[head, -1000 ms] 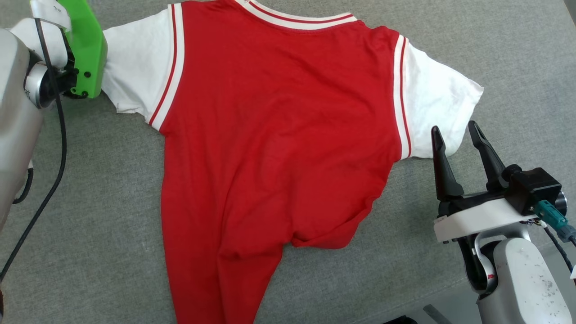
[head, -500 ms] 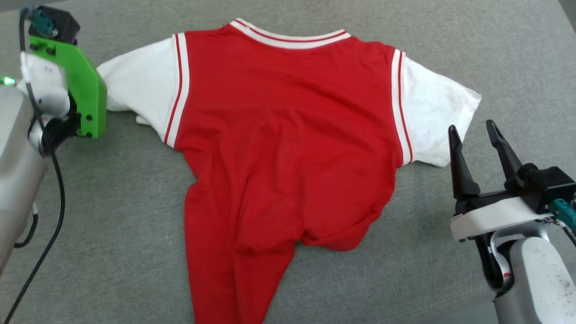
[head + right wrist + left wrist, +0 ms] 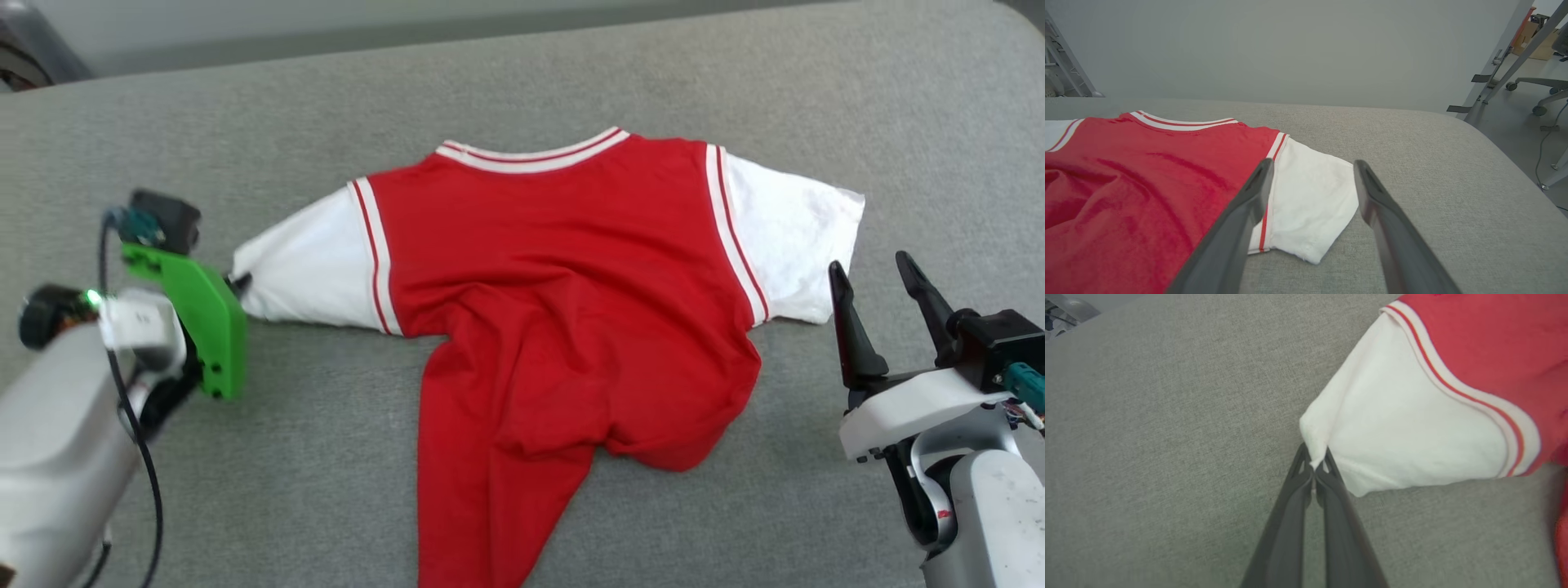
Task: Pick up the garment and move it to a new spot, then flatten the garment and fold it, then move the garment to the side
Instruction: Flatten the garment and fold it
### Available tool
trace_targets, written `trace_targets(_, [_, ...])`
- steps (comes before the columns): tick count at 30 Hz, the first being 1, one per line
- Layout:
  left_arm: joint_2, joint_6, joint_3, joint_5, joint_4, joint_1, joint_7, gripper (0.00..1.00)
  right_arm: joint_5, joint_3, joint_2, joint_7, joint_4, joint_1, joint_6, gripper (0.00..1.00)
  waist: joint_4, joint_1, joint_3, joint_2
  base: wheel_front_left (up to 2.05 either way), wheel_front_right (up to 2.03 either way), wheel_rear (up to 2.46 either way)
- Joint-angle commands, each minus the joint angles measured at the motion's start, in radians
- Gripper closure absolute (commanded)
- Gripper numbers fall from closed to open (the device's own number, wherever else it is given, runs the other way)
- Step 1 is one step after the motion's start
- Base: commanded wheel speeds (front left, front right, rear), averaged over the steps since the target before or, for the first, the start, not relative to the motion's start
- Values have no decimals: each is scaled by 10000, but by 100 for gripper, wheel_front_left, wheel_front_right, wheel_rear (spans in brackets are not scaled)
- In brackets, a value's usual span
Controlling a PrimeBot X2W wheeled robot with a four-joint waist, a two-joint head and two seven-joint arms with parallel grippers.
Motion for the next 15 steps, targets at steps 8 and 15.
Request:
trace_targets(8, [-227, 675, -189, 355, -1019, 1572, -1585, 0, -38, 9, -12, 289, 38, 466, -7, 0, 777, 1, -947, 120, 0, 0, 0])
trace_targets(15, [-284, 1391, 120, 1243, -1728, 1674, -3965, 0, 9, -218, -258, 541, -300, 623, -7, 0, 1149, 1, -1256, 120, 0, 0, 0])
